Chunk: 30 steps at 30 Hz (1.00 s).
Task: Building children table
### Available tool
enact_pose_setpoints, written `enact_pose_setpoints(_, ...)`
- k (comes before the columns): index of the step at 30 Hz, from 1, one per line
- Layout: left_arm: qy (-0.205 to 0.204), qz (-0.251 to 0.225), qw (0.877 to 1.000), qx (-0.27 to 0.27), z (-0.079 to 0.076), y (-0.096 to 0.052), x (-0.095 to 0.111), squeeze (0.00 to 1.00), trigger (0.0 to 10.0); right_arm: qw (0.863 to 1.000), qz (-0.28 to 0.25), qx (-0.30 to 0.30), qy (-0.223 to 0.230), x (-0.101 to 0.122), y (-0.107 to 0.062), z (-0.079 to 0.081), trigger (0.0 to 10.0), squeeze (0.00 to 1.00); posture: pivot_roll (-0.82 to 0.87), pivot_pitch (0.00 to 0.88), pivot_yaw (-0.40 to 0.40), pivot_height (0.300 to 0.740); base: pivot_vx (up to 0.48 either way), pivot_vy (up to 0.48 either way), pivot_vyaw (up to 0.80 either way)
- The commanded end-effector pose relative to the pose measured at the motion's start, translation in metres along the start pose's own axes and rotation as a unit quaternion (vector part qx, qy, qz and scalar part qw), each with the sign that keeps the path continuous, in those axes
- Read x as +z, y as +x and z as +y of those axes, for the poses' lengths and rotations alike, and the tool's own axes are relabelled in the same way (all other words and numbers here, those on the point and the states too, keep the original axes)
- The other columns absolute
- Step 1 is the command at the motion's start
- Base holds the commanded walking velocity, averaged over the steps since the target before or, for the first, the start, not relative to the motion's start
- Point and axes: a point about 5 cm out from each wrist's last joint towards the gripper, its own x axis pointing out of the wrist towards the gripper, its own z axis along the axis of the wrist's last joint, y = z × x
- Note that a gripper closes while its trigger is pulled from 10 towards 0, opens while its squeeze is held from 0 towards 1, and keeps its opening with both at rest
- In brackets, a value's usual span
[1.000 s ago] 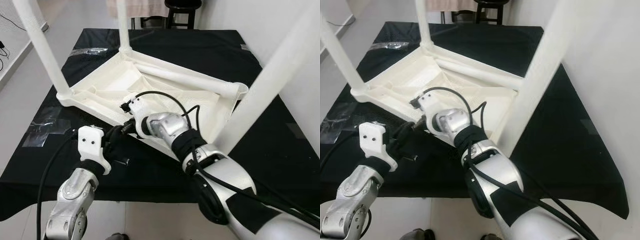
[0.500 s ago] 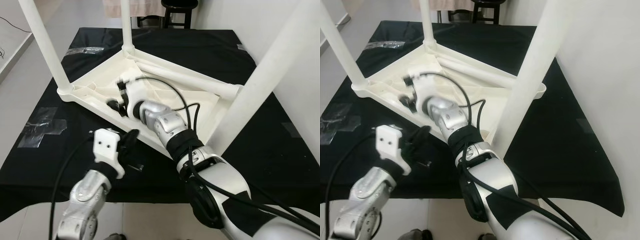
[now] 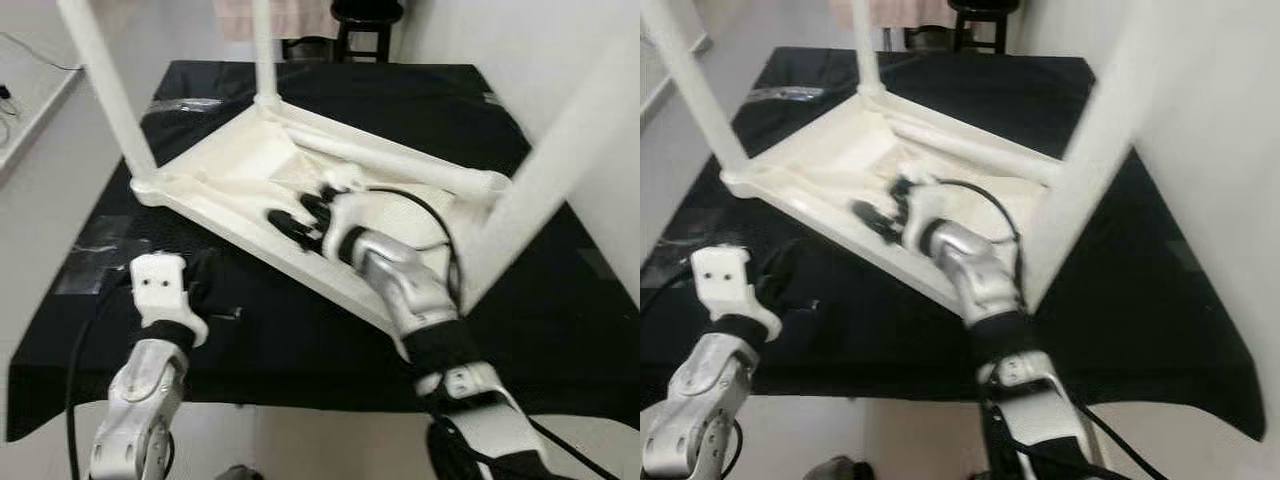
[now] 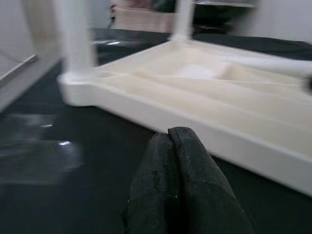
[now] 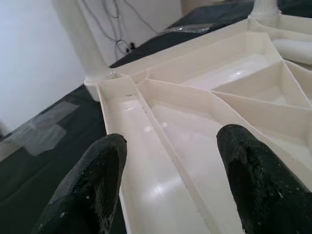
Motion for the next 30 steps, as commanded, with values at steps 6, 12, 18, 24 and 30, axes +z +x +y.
enact_pose_setpoints(6, 0.022, 0.016, 0.999, 0.04, 0.016, -0.001, -0.007, 0.0, 10.0, 0.997, -0.072, -0.006, 0.019, 0.007, -0.035, 0.002, 10.0, 0.0, 0.01, 0.118, -0.016, 0.74, 0.0, 0.203, 0.0)
enact_pose_setpoints(12, 0.027, 0.014, 0.999, 0.032, 0.013, 0.002, -0.006, 0.0, 10.0, 0.994, -0.109, 0.005, -0.007, 0.0, -0.077, -0.004, 10.0, 0.0, 0.0, 0.117, -0.012, 0.74, 0.0, 0.0, 0.0)
enact_pose_setpoints(18, 0.042, 0.003, 0.999, 0.013, 0.007, 0.004, -0.003, 0.0, 10.0, 0.991, -0.102, 0.074, 0.033, -0.014, -0.113, -0.012, 10.0, 0.0, -0.02, 0.115, -0.01, 0.74, 0.0, 0.0, 0.0)
enact_pose_setpoints(24, 0.042, 0.004, 0.999, 0.006, 0.006, 0.007, -0.004, 0.0, 10.0, 0.984, 0.005, 0.169, -0.048, -0.024, -0.155, -0.01, 10.0, 0.0, -0.03, 0.112, -0.002, 0.74, 0.0, 0.0, 0.0)
enact_pose_setpoints(30, 0.041, 0.003, 0.999, -0.007, 0.005, 0.009, -0.004, 0.0, 10.0, 0.975, 0.097, 0.176, -0.093, -0.017, -0.189, -0.027, 10.0, 0.0, -0.04, 0.11, 0.002, 0.74, 0.0, 0.0, 0.0)
